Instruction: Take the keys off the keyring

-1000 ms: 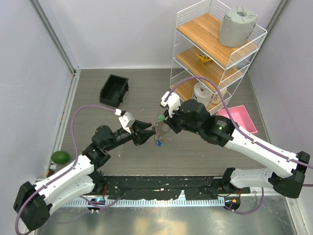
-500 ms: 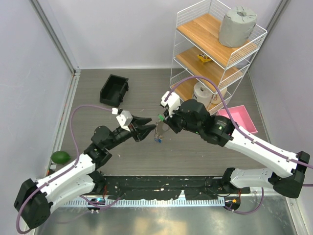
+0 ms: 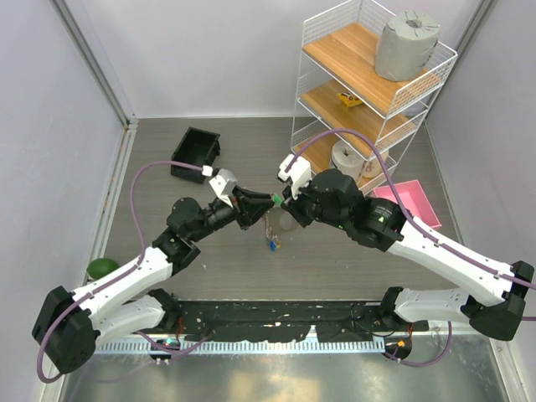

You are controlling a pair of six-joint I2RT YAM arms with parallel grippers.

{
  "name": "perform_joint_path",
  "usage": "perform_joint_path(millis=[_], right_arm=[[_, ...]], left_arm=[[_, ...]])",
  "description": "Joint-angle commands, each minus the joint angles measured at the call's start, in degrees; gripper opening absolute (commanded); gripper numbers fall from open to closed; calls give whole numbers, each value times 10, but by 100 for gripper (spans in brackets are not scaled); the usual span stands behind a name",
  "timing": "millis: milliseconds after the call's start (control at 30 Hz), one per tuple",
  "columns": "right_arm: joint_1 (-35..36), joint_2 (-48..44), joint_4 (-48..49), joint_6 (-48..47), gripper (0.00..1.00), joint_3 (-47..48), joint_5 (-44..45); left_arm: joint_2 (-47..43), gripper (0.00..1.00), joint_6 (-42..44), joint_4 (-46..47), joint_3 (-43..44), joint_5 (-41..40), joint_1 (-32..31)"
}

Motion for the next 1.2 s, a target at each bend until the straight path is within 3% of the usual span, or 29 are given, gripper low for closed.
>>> perform_joint_path(millis=[0, 400, 600, 800, 967, 1167], right_arm=[[1, -19, 40, 5, 5, 26, 3], [1, -20, 41, 3, 5, 30, 16], [1, -17, 41, 7, 5, 31, 14], [1, -13, 41, 12, 5, 37, 13], [1, -10, 42, 18, 5, 37, 13], [1, -7, 39, 19, 5, 41, 14]], left_arm=[[5, 26, -12, 9, 28, 58, 3], [-73, 24, 0, -21, -18, 29, 13], [-107, 20, -4, -21, -23, 90, 13], [-113, 13, -7, 2, -43, 75, -5], [-109, 17, -15, 1, -52, -17, -44], [-89, 24, -142, 33, -58, -132, -69]])
